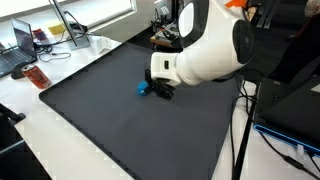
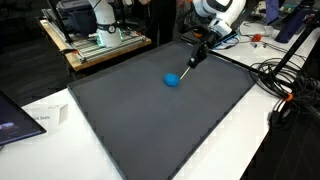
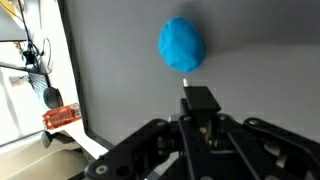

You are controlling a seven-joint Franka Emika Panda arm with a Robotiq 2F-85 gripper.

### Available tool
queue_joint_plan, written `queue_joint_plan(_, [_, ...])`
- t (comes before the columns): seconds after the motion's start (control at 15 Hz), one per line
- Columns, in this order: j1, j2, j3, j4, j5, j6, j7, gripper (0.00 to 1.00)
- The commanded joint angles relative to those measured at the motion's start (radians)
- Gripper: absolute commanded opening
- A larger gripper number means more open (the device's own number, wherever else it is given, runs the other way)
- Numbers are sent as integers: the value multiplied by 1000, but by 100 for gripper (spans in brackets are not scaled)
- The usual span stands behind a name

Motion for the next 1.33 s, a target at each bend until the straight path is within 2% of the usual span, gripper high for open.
queue_joint_plan(0.0, [-12,-67,21,-60,-35,35,24,3])
queue_joint_plan(0.33, [-61,-123,57,-74,26,50,-17,3])
queue_joint_plan(0.8, [-167,-271,91,-207,169,181,-114,3])
queue_joint_plan(1.27, [-239,-429,92,-334,347,232,-273,3])
